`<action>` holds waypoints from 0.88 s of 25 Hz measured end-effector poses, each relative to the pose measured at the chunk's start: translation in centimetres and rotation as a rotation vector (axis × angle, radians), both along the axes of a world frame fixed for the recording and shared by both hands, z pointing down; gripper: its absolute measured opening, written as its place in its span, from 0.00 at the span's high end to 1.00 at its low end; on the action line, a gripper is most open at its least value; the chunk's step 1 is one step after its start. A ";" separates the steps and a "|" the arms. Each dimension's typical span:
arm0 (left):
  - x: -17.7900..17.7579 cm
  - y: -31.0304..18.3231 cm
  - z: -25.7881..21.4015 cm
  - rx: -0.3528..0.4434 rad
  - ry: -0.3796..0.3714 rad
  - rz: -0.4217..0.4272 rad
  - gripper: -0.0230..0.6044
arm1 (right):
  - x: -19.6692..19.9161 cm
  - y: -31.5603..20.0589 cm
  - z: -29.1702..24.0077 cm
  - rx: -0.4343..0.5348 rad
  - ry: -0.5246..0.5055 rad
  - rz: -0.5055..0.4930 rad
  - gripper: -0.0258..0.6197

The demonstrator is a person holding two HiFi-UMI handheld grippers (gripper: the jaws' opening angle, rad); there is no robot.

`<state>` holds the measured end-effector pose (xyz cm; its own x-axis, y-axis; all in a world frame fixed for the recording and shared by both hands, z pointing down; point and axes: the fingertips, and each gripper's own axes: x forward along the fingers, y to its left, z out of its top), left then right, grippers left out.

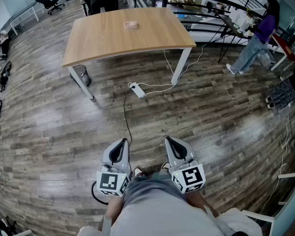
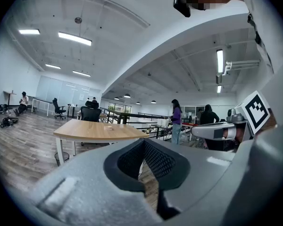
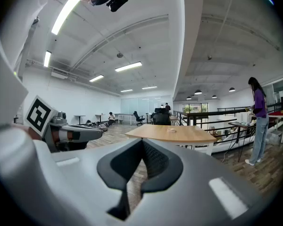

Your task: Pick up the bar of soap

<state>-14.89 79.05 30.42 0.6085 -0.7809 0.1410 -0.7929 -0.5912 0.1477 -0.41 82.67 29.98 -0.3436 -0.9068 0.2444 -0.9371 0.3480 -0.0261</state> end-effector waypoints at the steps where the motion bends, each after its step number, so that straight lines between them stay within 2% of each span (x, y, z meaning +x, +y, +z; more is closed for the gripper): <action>1: -0.1 -0.2 0.0 0.003 0.001 -0.001 0.96 | 0.0 -0.1 0.1 -0.005 0.000 0.003 0.96; 10: -0.4 -1.2 -0.4 0.015 0.006 0.002 0.96 | -0.8 -0.9 0.0 -0.002 -0.002 0.002 0.96; 15: -0.6 -2.2 -1.4 0.044 0.001 -0.001 0.96 | -0.7 -2.3 -0.8 0.014 -0.039 0.019 0.96; 22: -1.6 -3.7 -1.7 0.072 0.008 -0.001 0.96 | -1.4 -4.1 -1.4 0.023 0.003 0.050 0.96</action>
